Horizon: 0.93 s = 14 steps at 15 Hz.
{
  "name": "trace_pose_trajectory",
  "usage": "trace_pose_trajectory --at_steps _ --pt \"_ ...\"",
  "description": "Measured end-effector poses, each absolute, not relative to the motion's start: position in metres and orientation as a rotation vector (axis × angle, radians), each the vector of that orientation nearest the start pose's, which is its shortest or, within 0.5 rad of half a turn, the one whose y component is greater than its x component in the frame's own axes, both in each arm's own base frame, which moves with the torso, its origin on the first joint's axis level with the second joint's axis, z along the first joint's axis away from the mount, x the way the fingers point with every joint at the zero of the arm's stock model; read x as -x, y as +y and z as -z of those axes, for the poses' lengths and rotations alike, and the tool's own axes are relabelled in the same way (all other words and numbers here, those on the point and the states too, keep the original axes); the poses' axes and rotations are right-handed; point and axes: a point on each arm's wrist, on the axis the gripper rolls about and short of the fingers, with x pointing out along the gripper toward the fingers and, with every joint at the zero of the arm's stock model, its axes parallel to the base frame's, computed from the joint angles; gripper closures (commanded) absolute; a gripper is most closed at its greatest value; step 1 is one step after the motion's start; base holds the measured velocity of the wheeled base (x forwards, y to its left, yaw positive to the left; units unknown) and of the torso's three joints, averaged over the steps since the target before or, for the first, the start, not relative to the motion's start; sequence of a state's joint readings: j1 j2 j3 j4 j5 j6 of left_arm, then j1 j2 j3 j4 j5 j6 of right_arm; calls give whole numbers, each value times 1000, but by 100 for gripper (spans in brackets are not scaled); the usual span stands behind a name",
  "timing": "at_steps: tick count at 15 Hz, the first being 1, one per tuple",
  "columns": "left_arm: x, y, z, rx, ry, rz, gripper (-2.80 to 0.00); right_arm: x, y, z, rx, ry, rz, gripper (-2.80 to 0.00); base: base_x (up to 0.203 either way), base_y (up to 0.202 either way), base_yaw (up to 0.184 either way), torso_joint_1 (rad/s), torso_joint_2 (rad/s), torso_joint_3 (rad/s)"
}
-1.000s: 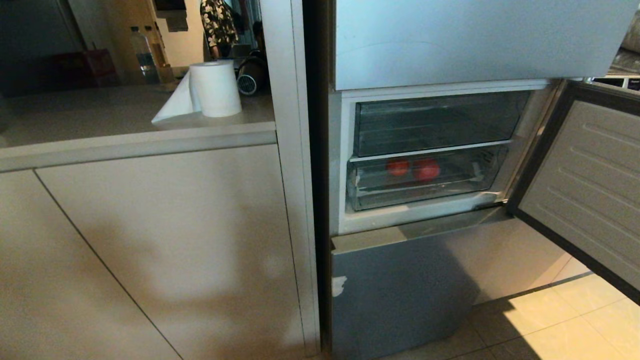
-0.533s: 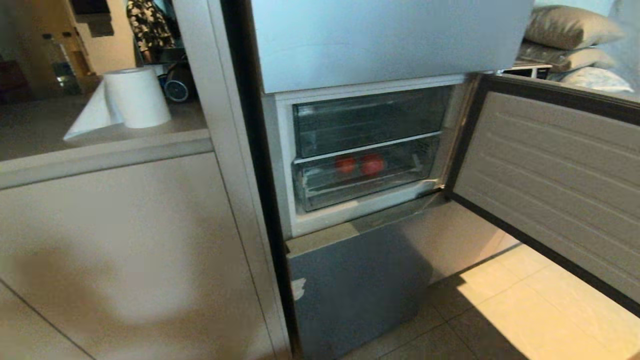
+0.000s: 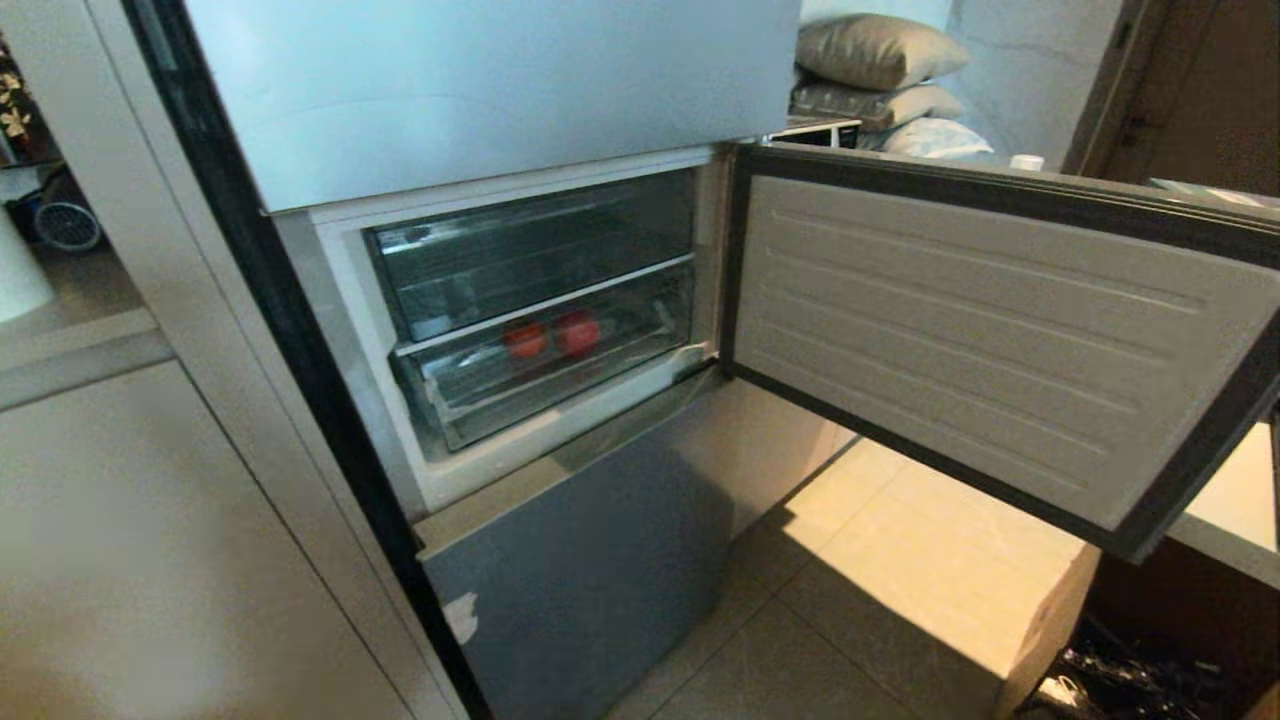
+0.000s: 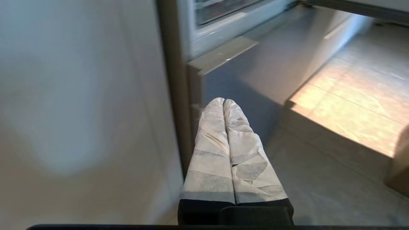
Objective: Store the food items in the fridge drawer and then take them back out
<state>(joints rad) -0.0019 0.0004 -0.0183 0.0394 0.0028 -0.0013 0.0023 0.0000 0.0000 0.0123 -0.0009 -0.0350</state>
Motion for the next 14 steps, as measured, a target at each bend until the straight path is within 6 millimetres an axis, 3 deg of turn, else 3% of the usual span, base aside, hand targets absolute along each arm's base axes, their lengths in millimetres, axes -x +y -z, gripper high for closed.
trace_pose_trajectory --at_steps 5,9,11,14 --pt "24 0 -77 1 21 -2 0 18 0 -80 2 29 22 0 0 0 0 0 0 0" --pt "24 0 -77 1 21 -1 0 -2 -3 -136 -279 -137 187 0 0 0 0 0 0 0" --pt "24 0 -77 1 21 -1 0 -22 -8 -167 -454 -209 319 0 0 0 0 0 0 0" --pt "24 0 -77 1 21 -1 0 -56 -29 -195 -613 -296 449 0 0 0 0 0 0 0"
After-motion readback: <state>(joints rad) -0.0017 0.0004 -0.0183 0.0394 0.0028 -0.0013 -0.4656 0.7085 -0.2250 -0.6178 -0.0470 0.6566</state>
